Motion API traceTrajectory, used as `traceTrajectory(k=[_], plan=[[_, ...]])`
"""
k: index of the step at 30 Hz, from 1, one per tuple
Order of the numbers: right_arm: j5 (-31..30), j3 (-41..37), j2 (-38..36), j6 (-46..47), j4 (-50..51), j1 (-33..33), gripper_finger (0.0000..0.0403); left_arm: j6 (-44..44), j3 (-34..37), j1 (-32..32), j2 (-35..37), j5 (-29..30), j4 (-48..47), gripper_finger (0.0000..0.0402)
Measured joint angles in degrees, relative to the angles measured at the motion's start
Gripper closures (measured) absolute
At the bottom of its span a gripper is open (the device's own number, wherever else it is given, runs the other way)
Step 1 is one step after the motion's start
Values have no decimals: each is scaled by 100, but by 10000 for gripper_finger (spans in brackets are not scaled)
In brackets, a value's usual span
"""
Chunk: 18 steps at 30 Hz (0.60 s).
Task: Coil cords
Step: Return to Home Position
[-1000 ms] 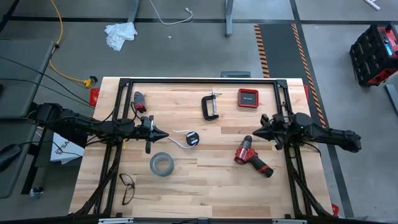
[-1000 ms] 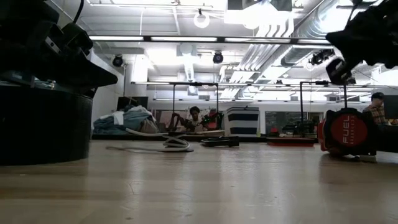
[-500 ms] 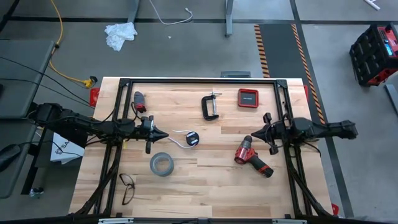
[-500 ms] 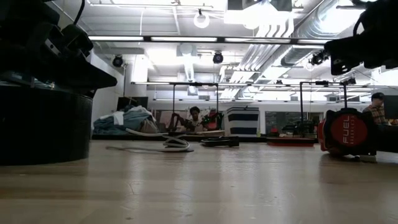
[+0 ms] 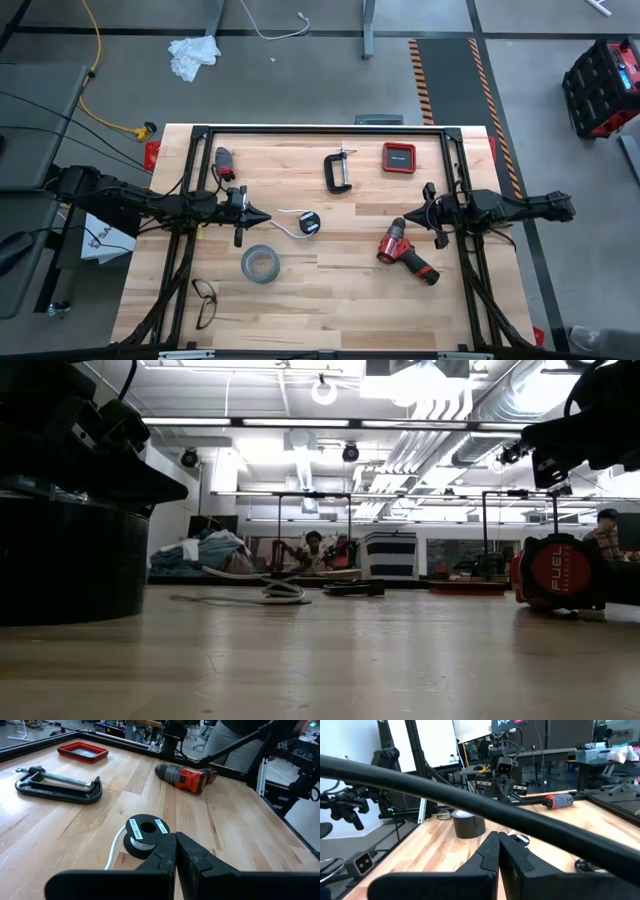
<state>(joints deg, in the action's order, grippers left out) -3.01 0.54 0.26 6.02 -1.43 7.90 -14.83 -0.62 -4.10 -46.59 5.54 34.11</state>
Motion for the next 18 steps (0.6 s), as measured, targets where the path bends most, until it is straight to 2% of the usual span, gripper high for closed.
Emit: traceTrajectory(k=[16,18], plan=[[2,0,50,0,7,-2,402,0,0,0,3,0,-13,401],[2,0,52,0,7,-2,402,1,0,-2,189,0,-194,401]])
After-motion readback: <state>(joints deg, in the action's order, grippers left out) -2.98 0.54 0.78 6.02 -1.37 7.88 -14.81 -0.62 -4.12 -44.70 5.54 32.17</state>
